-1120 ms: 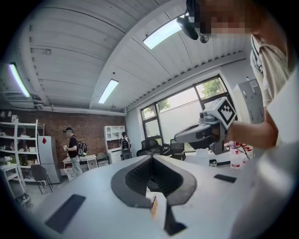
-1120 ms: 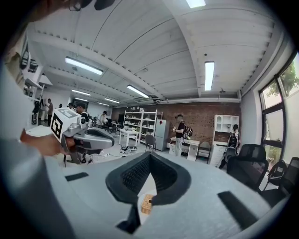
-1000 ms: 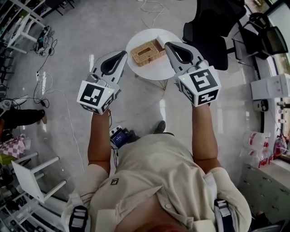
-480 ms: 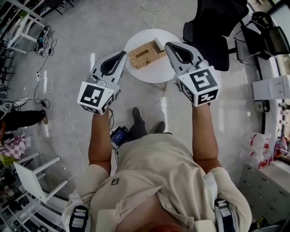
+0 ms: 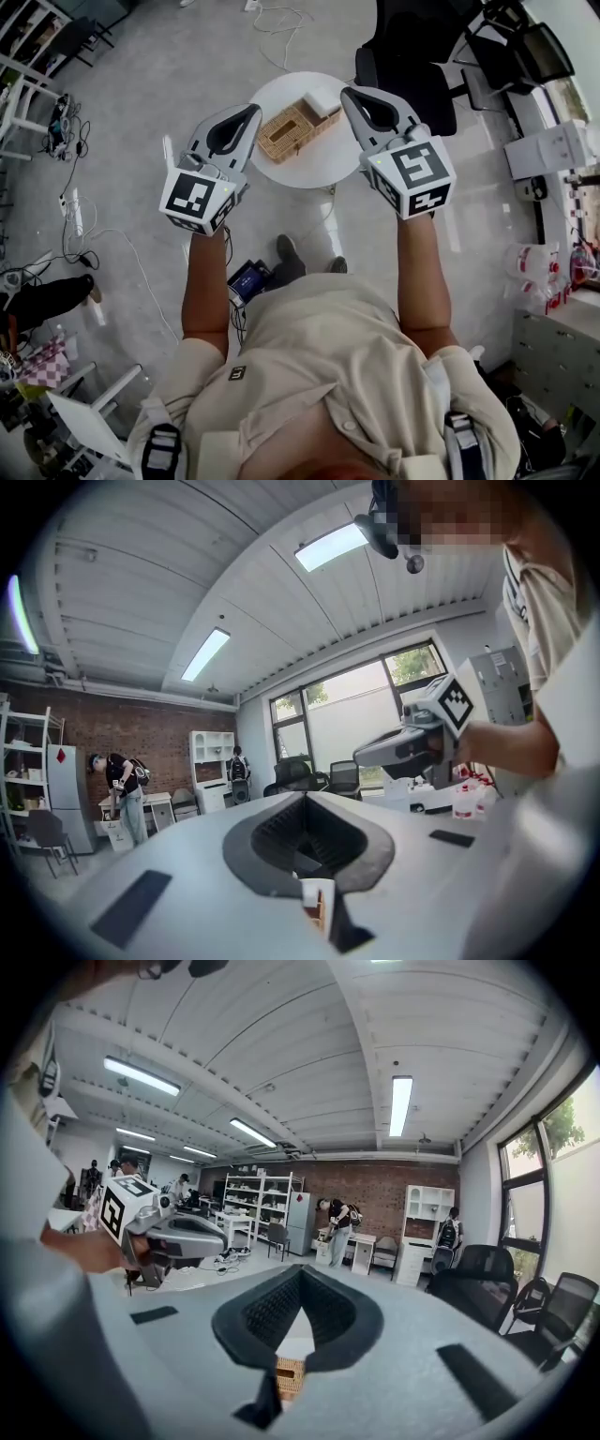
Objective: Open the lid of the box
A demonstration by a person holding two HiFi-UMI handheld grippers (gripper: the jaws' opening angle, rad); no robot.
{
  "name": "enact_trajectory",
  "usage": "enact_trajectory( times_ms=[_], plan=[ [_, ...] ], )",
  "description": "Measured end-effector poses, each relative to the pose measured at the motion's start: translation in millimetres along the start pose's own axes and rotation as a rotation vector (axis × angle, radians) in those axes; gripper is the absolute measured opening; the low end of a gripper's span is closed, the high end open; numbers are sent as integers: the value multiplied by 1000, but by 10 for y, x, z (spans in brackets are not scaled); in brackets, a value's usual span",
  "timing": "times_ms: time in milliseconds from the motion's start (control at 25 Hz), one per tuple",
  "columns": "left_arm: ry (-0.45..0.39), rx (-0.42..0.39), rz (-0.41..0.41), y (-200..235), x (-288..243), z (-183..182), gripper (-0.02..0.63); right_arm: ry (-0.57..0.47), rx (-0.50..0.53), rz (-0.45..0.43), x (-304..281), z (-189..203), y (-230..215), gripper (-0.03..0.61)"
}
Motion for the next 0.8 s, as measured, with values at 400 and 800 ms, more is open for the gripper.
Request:
enact_trajectory(
  times_ms=[400,800],
  plan=[
    [-18,10,69,600,62,159,11,26,7,74,-420,-89,226,-8],
    [-7,32,85,925,-75,393,11,48,8,86,-811,-2,170,-8]
  ],
)
Point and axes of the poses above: the fingertips, and each gripper's own axes: x backward along the fingers, y to its left, z out of its underside, the point moved 8 cm from there along x, backward along the fingers, and after that the axes turned 8 degrees about z, right-handed, at the moved point
